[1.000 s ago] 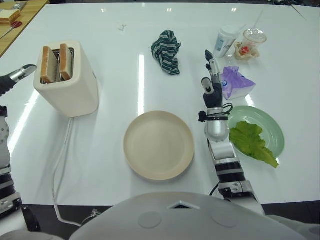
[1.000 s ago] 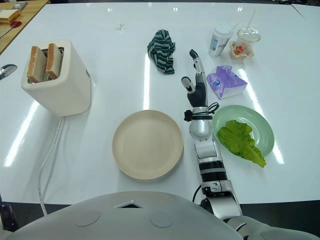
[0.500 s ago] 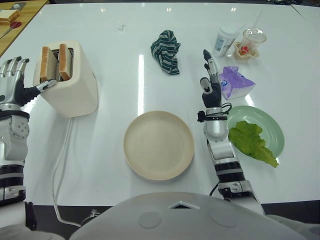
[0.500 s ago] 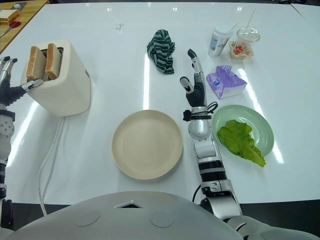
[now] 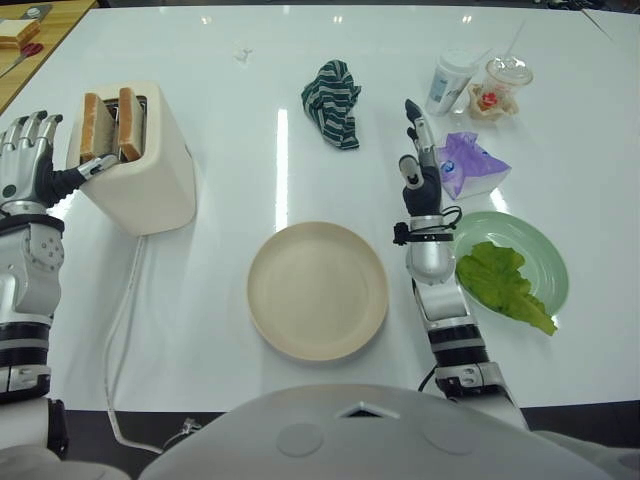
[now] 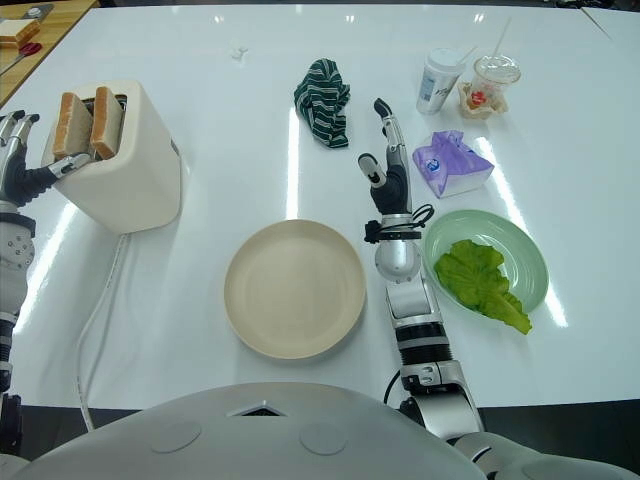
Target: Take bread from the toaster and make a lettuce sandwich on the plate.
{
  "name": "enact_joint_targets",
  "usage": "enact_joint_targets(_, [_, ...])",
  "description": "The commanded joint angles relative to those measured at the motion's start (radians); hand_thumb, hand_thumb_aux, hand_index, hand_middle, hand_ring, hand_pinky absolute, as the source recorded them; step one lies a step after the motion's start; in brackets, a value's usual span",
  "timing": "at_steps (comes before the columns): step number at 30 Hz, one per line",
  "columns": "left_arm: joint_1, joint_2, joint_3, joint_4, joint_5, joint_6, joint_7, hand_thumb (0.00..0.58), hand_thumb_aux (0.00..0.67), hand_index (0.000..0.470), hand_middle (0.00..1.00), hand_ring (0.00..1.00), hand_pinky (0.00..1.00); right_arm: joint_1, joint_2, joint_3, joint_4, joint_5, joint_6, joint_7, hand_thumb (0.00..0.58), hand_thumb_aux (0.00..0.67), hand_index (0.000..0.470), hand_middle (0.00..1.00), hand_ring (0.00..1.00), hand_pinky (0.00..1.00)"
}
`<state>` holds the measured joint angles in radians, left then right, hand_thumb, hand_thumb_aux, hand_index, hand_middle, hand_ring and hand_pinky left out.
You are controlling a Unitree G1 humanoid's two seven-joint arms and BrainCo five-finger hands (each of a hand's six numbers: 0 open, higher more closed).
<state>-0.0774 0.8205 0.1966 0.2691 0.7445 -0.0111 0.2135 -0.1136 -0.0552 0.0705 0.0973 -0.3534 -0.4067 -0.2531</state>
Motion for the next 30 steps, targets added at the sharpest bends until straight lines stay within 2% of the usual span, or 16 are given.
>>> enact_joint_targets(1, [-0.014, 0.022, -0.022, 0.013, 0.006, 0.016, 0.013, 0.000, 0.000, 0.000, 0.00, 0.00, 0.00, 0.007, 0.003, 0.003, 0.003, 0.005, 0.012, 0.003, 0.000, 0.000, 0.000, 0.00, 0.00, 0.00])
enact_joint_targets(24, [-0.078, 0.007, -0.094, 0.030, -0.032, 0.032, 0.032, 0.000, 0.000, 0.000, 0.00, 0.00, 0.00, 0.014, -0.001, -0.001, 0.020, 0.001, 0.005, -0.006, 0.000, 0.000, 0.000, 0.00, 0.00, 0.00])
enact_joint_targets(25, [-0.077, 0.007, -0.091, 0.024, -0.034, 0.028, 0.038, 0.087, 0.053, 0.037, 0.00, 0.00, 0.00, 0.013, -0.001, -0.001, 0.021, 0.000, 0.005, -0.007, 0.000, 0.000, 0.000, 0.00, 0.00, 0.00])
enact_joint_targets(26, [-0.077, 0.007, -0.088, 0.020, -0.038, 0.023, 0.043, 0.241, 0.158, 0.111, 0.00, 0.00, 0.00, 0.013, -0.001, -0.001, 0.022, 0.000, 0.004, -0.007, 0.000, 0.000, 0.000, 0.00, 0.00, 0.00])
enact_joint_targets(27, [-0.079, 0.004, -0.086, 0.017, -0.044, 0.015, 0.047, 0.325, 0.226, 0.159, 0.00, 0.00, 0.00, 0.012, -0.002, -0.001, 0.022, -0.001, 0.004, -0.008, 0.000, 0.000, 0.000, 0.00, 0.00, 0.00])
enact_joint_targets(28, [-0.080, 0.000, -0.085, 0.014, -0.053, 0.006, 0.049, 0.484, 0.397, 0.278, 0.00, 0.00, 0.00, 0.012, -0.002, -0.001, 0.022, -0.002, 0.004, -0.008, 0.000, 0.000, 0.000, 0.00, 0.00, 0.00])
enact_joint_targets(29, [-0.081, -0.004, -0.085, 0.008, -0.064, -0.005, 0.050, 0.578, 0.633, 0.444, 0.00, 0.00, 0.00, 0.012, -0.002, -0.001, 0.022, -0.003, 0.004, -0.009, 0.000, 0.000, 0.000, 0.00, 0.00, 0.00])
enact_joint_targets(30, [-0.080, -0.010, -0.085, -0.002, -0.077, -0.016, 0.049, 0.580, 0.670, 0.470, 0.00, 0.00, 0.00, 0.012, -0.003, -0.001, 0.022, -0.003, 0.004, -0.009, 0.000, 0.000, 0.000, 0.00, 0.00, 0.00])
